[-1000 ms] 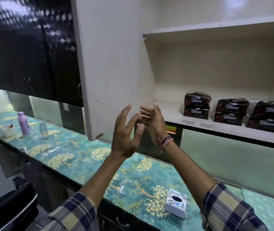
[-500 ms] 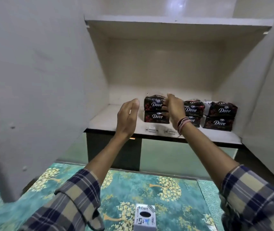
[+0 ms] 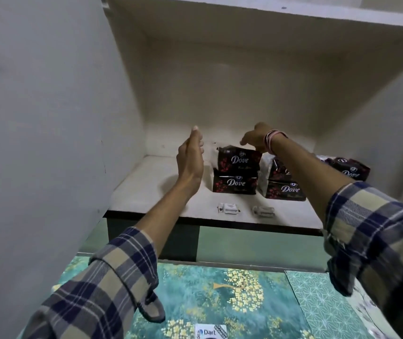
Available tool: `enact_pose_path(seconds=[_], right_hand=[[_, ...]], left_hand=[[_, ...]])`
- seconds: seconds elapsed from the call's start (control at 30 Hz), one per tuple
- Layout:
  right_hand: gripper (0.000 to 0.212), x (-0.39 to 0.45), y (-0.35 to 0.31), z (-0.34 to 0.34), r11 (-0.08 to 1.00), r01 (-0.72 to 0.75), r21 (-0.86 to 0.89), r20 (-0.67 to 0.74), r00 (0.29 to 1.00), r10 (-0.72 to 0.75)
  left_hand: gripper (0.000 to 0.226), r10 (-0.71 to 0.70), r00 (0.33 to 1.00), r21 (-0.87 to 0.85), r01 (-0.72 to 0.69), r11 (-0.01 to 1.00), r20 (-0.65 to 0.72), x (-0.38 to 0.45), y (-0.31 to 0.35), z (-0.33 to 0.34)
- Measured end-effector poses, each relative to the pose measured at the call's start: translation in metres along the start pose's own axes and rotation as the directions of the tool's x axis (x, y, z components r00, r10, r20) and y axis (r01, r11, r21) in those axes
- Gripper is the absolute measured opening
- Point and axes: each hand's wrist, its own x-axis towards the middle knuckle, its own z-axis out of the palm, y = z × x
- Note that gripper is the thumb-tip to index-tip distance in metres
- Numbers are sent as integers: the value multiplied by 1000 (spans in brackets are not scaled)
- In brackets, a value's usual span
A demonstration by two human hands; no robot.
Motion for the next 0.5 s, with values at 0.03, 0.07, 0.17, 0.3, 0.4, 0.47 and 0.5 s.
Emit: enact_pose_path(seconds=[0.03,0.07,0.17,0.3,0.4,0.47,0.5], right_hand=[[47,4,-2,0,999,3,-53,23,1000,-1],[53,7,-3,0,996,7,-91,53,999,-2],[61,9,-9,4,991,-24,-130,183,982,47],[62,25,-2,19,977,-117,-178,351,920,174],[57,39,-1,30,967,-138,-213,390,896,214],[41,30,-9,32,962,-128,-240,379,900,214],[38,24,-13,30,958,-121,-262,376,901,217]], left_hand=[[50,-6,1000,-5,6,1000,-10,1,-2,-1],[52,-15,1000,-7,15,1000,-20,1,-4,-3],[60,-38,998,-17,37,999,-44,4,-8,-10],[55,-40,997,-24,39,999,-61,5,-8,-18],[55,-35,996,-22,34,999,-76,6,-5,-22],[47,-21,996,-22,19,1000,-83,5,-1,-23],[44,-15,996,-20,13,1000,-87,4,1,-23]])
